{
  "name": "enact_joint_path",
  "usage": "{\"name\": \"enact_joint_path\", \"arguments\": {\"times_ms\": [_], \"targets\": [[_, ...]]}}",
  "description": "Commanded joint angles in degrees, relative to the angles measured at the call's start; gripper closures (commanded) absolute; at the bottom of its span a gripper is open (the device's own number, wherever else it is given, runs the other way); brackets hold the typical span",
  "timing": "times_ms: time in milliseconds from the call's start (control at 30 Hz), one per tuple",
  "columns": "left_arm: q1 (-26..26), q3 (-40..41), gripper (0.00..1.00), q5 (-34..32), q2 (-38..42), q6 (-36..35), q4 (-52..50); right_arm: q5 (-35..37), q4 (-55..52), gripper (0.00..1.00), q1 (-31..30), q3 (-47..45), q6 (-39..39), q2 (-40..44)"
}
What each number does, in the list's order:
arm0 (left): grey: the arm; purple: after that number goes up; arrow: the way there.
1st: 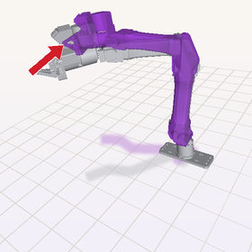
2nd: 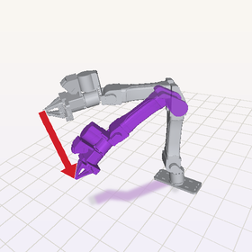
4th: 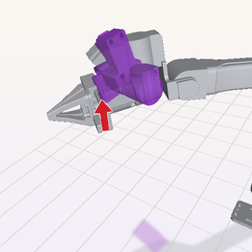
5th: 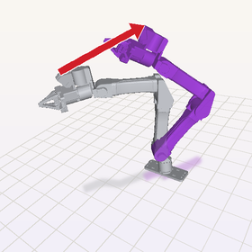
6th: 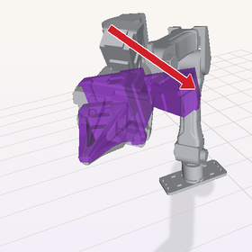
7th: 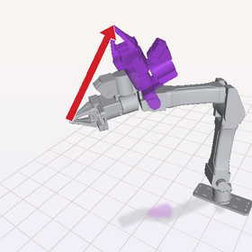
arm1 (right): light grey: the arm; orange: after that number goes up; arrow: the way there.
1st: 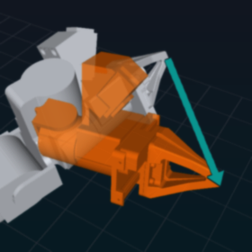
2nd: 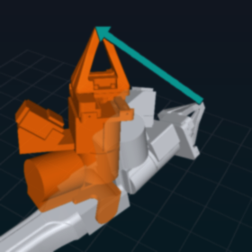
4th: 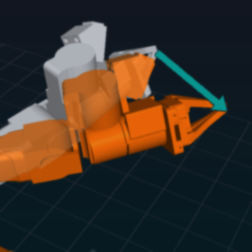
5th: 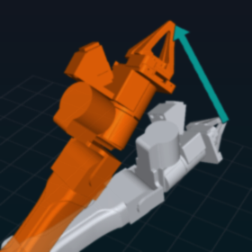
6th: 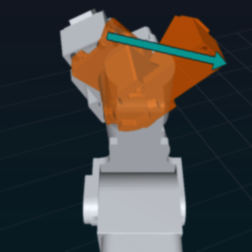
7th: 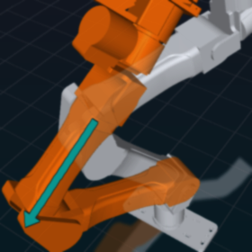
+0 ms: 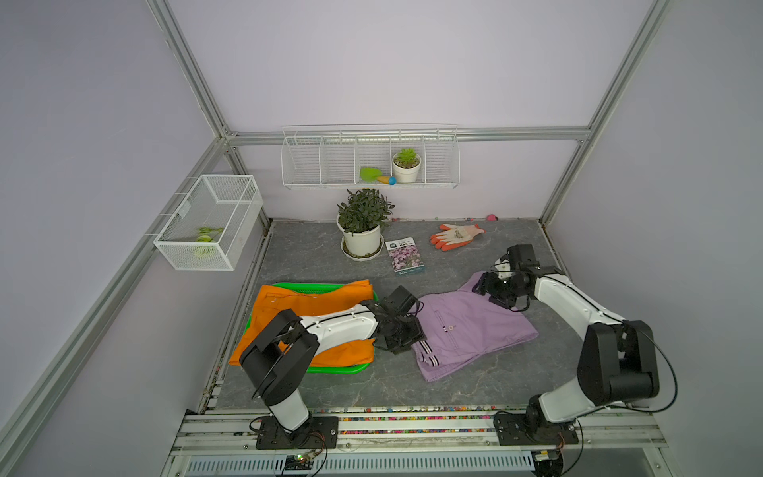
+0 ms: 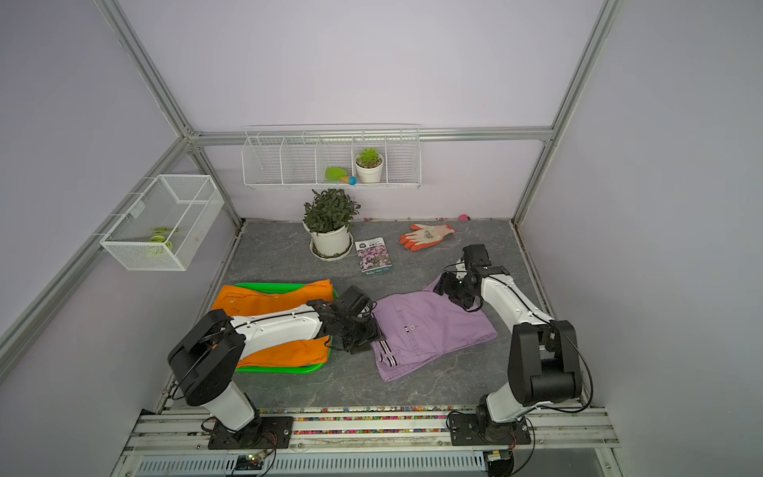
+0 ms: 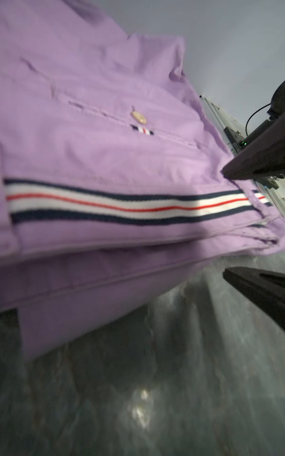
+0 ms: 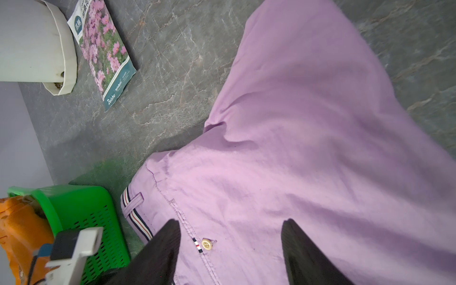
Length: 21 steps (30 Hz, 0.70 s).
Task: Put the folded long pants in the basket
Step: Adjust the long pant at the center of the board, then pick up the long pant at the center of the board.
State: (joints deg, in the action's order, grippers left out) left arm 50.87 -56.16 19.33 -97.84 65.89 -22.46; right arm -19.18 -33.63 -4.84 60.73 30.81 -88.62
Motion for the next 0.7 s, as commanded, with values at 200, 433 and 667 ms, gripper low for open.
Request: {"name": "enact_joint_path", "arguments": {"times_ms": [200, 433, 667], "targets": [[0.37, -1.05, 0.42, -2.71, -4.65, 0.24, -0.15, 0.81, -1.45, 0.29, 0.09, 2.6, -0.92, 1.79], [0.41, -3.34, 0.57, -6.14, -7.48, -2.03, -1.53, 2.63, -2.83, 0.29, 0.49, 5.26, -2.0, 1.54], [-0.11, -9.81, 0.85, -12.09, -8.2, -6.96, -11.54, 10.45, -5.87, 0.27, 5.22, 6.88, -2.43, -2.39]]}}
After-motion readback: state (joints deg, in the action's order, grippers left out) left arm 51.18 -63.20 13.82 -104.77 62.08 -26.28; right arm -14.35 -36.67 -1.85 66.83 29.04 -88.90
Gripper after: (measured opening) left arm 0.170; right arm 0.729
